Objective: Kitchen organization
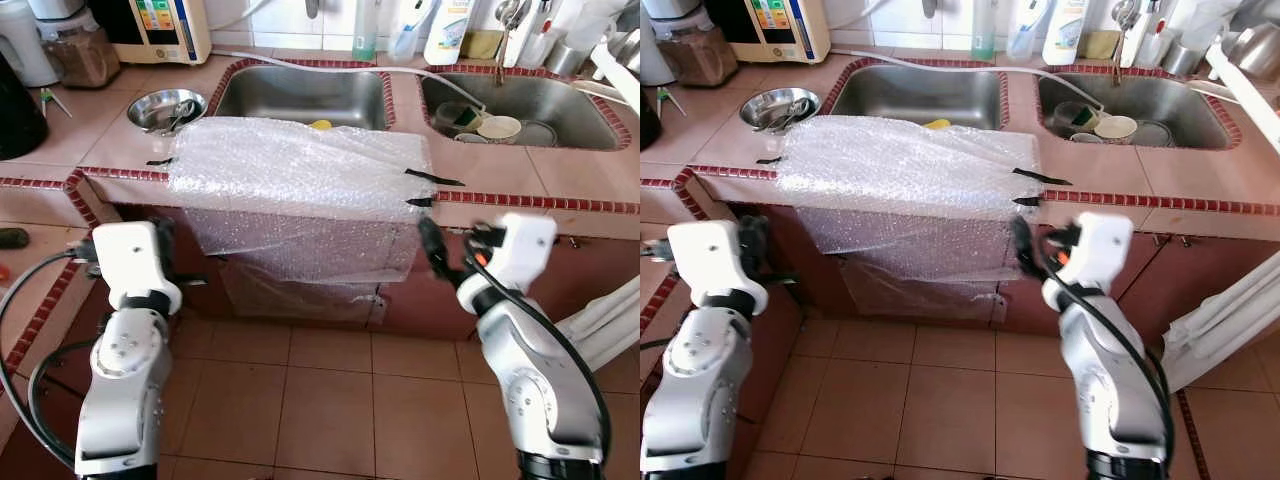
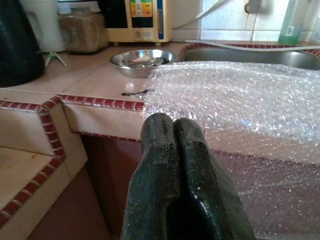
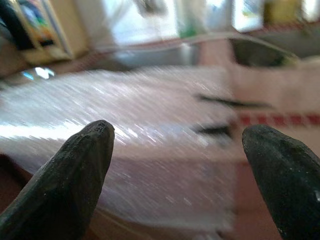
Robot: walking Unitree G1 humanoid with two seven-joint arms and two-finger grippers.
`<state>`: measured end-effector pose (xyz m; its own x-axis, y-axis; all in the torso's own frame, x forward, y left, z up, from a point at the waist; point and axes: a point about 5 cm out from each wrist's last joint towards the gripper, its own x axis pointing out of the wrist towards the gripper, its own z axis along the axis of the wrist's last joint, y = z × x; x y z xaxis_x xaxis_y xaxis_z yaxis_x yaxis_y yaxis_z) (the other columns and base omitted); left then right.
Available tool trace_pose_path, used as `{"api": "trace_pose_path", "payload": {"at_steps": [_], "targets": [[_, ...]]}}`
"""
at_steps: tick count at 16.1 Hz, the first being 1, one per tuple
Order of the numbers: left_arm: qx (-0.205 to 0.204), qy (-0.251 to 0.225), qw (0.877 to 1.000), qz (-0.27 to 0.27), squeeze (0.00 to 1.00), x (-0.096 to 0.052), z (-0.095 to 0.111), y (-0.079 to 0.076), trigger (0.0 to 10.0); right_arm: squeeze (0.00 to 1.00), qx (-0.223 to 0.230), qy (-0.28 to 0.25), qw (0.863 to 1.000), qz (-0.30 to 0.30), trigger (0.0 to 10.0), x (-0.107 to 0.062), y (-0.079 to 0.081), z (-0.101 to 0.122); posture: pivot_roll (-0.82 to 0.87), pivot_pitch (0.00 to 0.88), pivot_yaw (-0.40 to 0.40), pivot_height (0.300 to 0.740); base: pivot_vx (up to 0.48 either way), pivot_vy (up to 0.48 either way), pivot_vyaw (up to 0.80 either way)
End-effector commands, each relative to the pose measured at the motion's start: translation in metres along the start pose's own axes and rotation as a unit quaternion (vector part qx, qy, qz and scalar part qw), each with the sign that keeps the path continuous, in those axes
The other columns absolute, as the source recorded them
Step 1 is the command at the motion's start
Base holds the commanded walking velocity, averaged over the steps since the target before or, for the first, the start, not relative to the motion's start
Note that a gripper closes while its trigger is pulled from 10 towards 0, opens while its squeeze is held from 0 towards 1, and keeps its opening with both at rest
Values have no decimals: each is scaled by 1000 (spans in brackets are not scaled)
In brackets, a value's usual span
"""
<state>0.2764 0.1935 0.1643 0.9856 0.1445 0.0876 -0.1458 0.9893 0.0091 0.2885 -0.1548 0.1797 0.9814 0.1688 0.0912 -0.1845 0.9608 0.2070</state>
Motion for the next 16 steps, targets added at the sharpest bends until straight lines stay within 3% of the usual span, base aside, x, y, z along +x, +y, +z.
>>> {"api": "trace_pose_path", "payload": {"at_steps": [1, 3, 7, 15, 16], "targets": [[-8, -13, 1000, -13, 0, 1, 9, -3, 10000, 0, 14, -20, 999, 28, 10000, 1, 13, 12, -75, 122, 26, 740, 0, 0, 0], [-6, -19, 1000, -17, 0, 1, 11, -6, 10000, 0, -7, -21, 999, 41, 10000, 2, 18, 14, -73, 118, 25, 740, 0, 0, 0], [-13, -18, 1000, -20, 0, 2, 10, -6, 10000, 0, -8, -1, 998, 68, 10000, -2, 18, 10, -71, 112, 25, 740, 0, 0, 0], [-21, -19, 998, -50, 0, 3, 11, -16, 10000, 0, -43, -2, 995, 85, 10000, -4, 25, 7, -74, 126, 23, 740, 335, 60, 0], [-23, -19, 998, -50, 0, 3, 11, -16, 10000, 0, -27, -2, 997, 76, 10000, -4, 25, 6, -74, 127, 23, 740, 386, 0, 0]]}}
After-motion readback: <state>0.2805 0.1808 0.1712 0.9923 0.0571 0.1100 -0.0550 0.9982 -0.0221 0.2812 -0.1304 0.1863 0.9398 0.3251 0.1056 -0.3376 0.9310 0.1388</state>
